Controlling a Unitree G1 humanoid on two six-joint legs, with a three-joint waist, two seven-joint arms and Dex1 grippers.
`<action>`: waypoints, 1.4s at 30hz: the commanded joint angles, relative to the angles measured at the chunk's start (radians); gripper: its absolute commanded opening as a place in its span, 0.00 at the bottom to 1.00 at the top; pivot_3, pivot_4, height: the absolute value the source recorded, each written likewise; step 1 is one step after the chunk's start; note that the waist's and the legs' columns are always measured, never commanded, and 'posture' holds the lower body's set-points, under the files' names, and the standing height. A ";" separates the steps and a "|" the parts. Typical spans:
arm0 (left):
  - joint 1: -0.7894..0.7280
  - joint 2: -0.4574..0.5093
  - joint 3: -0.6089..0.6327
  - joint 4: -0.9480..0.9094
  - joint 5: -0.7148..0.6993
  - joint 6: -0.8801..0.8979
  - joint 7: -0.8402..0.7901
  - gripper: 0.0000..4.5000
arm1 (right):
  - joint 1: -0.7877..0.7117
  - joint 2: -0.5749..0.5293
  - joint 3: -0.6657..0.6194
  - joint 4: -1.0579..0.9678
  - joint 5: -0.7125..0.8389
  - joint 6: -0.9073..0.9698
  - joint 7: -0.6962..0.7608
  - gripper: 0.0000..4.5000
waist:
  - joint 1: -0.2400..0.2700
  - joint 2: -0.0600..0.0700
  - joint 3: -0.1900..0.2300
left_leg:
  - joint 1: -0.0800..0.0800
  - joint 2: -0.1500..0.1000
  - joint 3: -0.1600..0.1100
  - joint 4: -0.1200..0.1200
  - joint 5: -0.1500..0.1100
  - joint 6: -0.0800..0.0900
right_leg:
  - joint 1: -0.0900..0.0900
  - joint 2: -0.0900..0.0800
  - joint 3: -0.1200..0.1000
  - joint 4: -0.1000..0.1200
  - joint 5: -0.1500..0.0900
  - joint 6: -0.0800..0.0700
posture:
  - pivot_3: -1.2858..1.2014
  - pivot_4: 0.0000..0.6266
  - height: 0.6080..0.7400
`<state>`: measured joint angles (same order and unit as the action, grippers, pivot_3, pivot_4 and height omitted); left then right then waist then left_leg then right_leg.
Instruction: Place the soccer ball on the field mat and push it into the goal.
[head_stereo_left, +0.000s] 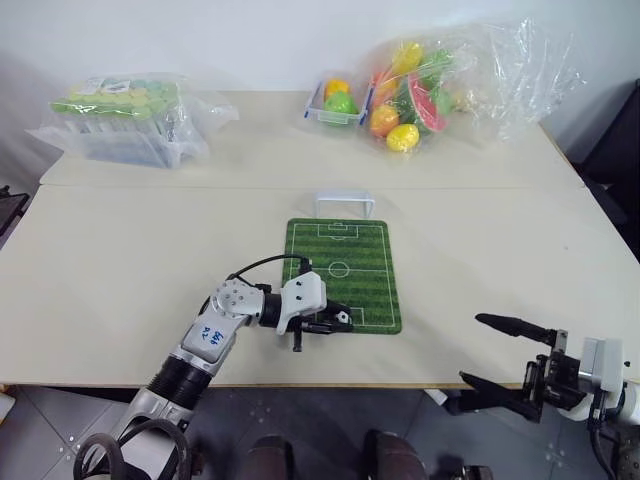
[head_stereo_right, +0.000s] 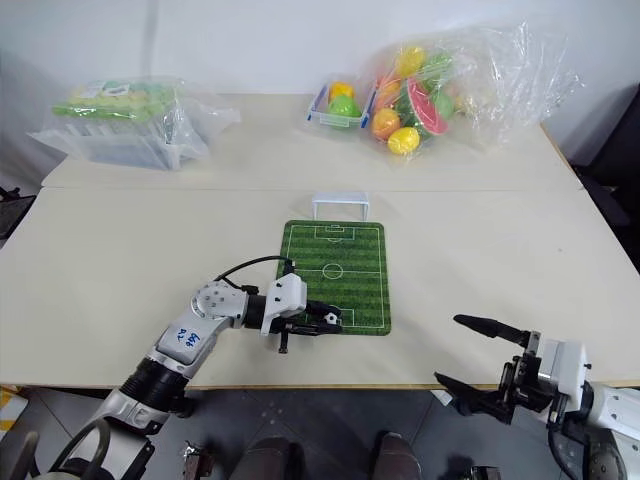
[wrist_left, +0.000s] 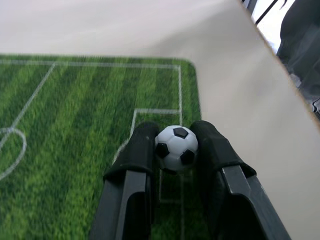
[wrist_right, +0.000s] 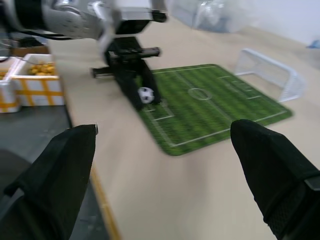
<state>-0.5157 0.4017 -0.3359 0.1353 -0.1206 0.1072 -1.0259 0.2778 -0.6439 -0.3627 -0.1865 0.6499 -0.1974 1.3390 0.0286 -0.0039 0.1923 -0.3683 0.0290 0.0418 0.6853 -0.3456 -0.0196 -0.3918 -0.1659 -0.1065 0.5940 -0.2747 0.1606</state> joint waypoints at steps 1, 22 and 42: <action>-0.007 -0.008 0.008 -0.007 0.010 -0.022 0.008 0.19 | 0.009 0.002 -0.015 -0.010 0.016 -0.023 0.021 1.00 | 0.000 0.000 0.000 | 0.000 0.000 0.000 0.000 0.000 0.000 | 0.000 0.000 0.000 0.000 0.000 0.000 | 0.52 0.24 1.00; 0.046 -0.011 0.117 -0.067 -0.111 -0.061 -0.041 0.75 | -0.017 0.026 0.016 0.027 0.014 -0.034 0.034 1.00 | -0.001 0.000 0.000 | 0.000 0.000 0.000 0.001 0.000 0.000 | 0.000 0.000 0.000 0.001 0.000 0.000 | 0.52 0.24 1.00; 0.430 0.161 0.259 -0.298 -0.289 -0.075 -0.179 0.12 | -0.136 0.016 0.034 0.119 0.020 -0.067 0.123 1.00 | -0.002 0.002 -0.001 | 0.001 0.001 -0.001 0.001 0.000 0.000 | 0.000 0.000 0.001 0.001 0.001 -0.001 | 0.52 0.24 1.00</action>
<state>-0.0661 0.6146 -0.0127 -0.1152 -0.4346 0.0427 -1.2384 0.1432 -0.6220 -0.3223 -0.0732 0.6583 -0.2426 1.4356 0.0266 -0.0014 0.1911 -0.3673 0.0298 0.0414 0.6861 -0.3457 -0.0195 -0.3914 -0.1658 -0.1060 0.5949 -0.2737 0.1592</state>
